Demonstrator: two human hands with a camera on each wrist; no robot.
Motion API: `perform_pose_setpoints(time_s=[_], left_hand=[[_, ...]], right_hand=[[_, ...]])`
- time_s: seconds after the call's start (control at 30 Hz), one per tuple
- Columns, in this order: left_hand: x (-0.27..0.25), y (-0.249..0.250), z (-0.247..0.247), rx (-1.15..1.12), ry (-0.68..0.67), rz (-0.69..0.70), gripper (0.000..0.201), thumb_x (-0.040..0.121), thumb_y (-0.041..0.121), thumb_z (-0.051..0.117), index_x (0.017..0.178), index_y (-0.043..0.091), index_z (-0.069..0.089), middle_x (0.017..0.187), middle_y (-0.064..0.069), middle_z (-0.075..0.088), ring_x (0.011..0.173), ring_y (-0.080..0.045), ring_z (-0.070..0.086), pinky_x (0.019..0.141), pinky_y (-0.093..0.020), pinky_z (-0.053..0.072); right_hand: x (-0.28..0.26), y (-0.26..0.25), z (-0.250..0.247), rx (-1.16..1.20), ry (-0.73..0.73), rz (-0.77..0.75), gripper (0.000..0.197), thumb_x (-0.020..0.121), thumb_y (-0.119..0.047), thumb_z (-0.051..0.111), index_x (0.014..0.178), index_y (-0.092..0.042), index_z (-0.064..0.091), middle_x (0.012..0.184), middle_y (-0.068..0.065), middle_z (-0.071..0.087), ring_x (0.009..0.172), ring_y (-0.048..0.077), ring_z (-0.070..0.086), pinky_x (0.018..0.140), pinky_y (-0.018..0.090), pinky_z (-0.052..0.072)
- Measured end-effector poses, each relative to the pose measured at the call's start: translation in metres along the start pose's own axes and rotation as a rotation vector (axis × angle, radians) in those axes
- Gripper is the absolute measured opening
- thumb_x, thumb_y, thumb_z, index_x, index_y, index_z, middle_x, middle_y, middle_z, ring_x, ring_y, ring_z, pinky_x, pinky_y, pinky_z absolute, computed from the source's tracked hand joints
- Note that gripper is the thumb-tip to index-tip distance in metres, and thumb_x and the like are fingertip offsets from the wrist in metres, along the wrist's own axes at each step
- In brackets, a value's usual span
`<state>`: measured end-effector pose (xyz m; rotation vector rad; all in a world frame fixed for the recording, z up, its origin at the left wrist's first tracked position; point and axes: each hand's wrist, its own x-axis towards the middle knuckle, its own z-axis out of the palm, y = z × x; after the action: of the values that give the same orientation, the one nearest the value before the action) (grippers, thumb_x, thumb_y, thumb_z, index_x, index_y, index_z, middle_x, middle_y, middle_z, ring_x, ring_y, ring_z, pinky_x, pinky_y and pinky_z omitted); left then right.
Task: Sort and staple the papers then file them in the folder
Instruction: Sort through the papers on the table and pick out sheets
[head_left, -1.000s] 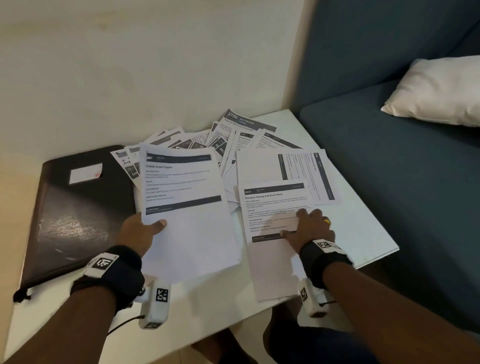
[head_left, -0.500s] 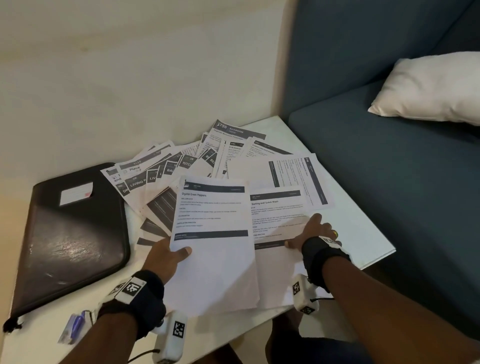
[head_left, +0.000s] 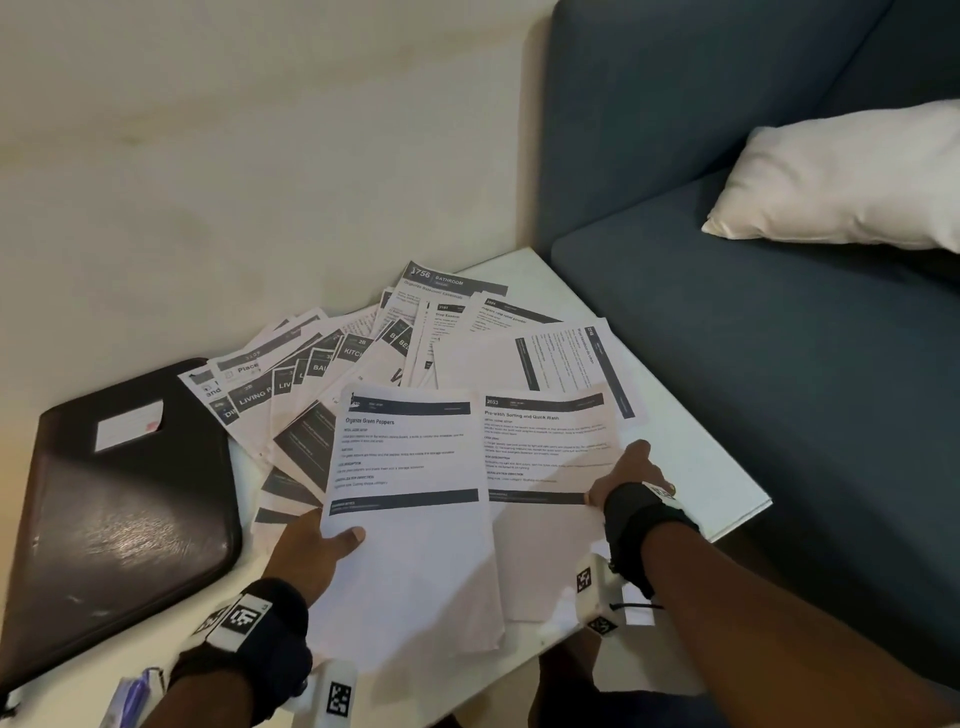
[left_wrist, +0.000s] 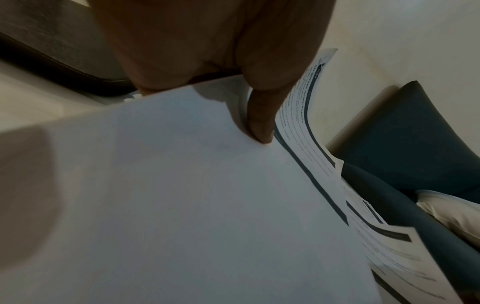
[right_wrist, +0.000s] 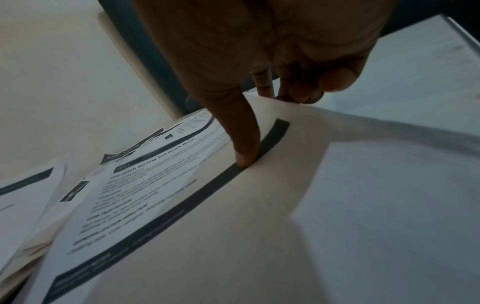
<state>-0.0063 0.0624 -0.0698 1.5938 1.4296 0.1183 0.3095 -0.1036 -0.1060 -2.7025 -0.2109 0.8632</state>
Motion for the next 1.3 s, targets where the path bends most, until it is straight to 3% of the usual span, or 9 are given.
perform_pose_setpoints(time_s=[0.17,0.27,0.43,0.63,0.8,0.9,1.0,1.17,1.3], left_hand=[[0.000,0.003,0.002,-0.035,-0.016,0.002,0.022,0.093,0.014,0.064,0.115,0.010,0.064,0.111,-0.010,0.069,0.101,-0.031,0.063,0.098,-0.048,0.048],[-0.003,0.006,-0.002,-0.089,-0.040,0.006,0.020,0.093,0.016,0.065,0.113,0.015,0.065,0.109,-0.007,0.071,0.101,-0.030,0.064,0.099,-0.052,0.049],[-0.014,0.016,-0.016,-0.233,-0.066,0.011,0.019,0.092,0.015,0.067,0.110,0.019,0.067,0.104,-0.004,0.074,0.099,-0.029,0.067,0.096,-0.054,0.050],[-0.021,0.028,-0.017,-0.372,-0.059,0.055,0.024,0.091,0.016,0.068,0.115,0.019,0.066,0.106,-0.003,0.074,0.101,-0.030,0.068,0.095,-0.055,0.051],[-0.022,0.040,-0.007,-0.419,-0.071,0.116,0.018,0.097,0.018,0.061,0.113,0.020,0.068,0.105,-0.001,0.075,0.098,-0.026,0.071,0.094,-0.052,0.053],[-0.020,0.044,0.002,-0.407,-0.026,0.156,0.014,0.097,0.021,0.060,0.110,0.023,0.066,0.106,0.001,0.073,0.101,-0.024,0.067,0.094,-0.046,0.053],[-0.019,0.047,0.006,-0.392,0.009,0.232,0.020,0.096,0.016,0.062,0.113,0.025,0.061,0.112,0.002,0.067,0.107,-0.023,0.061,0.091,-0.035,0.048],[-0.025,0.058,0.000,-0.507,0.060,0.312,0.033,0.085,-0.001,0.071,0.104,0.025,0.065,0.107,-0.001,0.070,0.105,-0.024,0.063,0.087,-0.037,0.050],[-0.041,0.074,-0.012,-0.692,0.059,0.395,0.044,0.080,0.018,0.076,0.121,0.024,0.063,0.113,0.000,0.072,0.106,-0.023,0.067,0.091,-0.048,0.054]], right_hand=[[0.000,0.000,0.003,0.033,0.027,-0.119,0.004,0.089,-0.022,0.058,0.089,-0.018,0.057,0.101,0.008,0.068,0.084,0.027,0.058,0.076,0.033,0.050],[-0.008,-0.007,-0.003,0.166,0.004,-0.241,0.007,0.093,-0.016,0.054,0.097,-0.013,0.059,0.108,0.012,0.067,0.088,0.028,0.058,0.082,0.035,0.050],[-0.031,-0.028,-0.035,0.313,-0.081,-0.457,0.030,0.095,-0.013,0.058,0.125,-0.007,0.060,0.126,0.013,0.063,0.115,0.033,0.057,0.097,0.035,0.044],[-0.063,-0.047,-0.049,0.552,-0.296,-0.521,0.028,0.094,-0.016,0.062,0.122,-0.016,0.063,0.119,0.003,0.068,0.109,0.029,0.062,0.099,0.052,0.050],[-0.099,-0.060,-0.041,0.720,-0.534,-0.566,0.025,0.101,-0.036,0.049,0.120,-0.028,0.064,0.115,-0.005,0.071,0.109,0.019,0.066,0.096,0.044,0.053],[-0.110,-0.065,-0.036,0.613,-0.486,-0.699,0.025,0.096,-0.030,0.061,0.120,-0.032,0.062,0.116,-0.014,0.070,0.109,0.005,0.064,0.095,0.029,0.052],[-0.106,-0.065,-0.029,0.545,-0.379,-0.714,0.027,0.092,-0.015,0.065,0.113,-0.031,0.062,0.110,-0.014,0.069,0.105,0.010,0.064,0.097,0.035,0.052],[-0.107,-0.069,-0.028,0.643,-0.361,-0.658,0.029,0.095,-0.011,0.056,0.110,-0.033,0.069,0.106,-0.011,0.073,0.105,0.014,0.065,0.094,0.041,0.054],[-0.112,-0.072,-0.035,0.761,-0.410,-0.635,0.028,0.095,-0.003,0.053,0.110,-0.020,0.070,0.102,-0.001,0.075,0.101,0.024,0.067,0.087,0.043,0.056]])
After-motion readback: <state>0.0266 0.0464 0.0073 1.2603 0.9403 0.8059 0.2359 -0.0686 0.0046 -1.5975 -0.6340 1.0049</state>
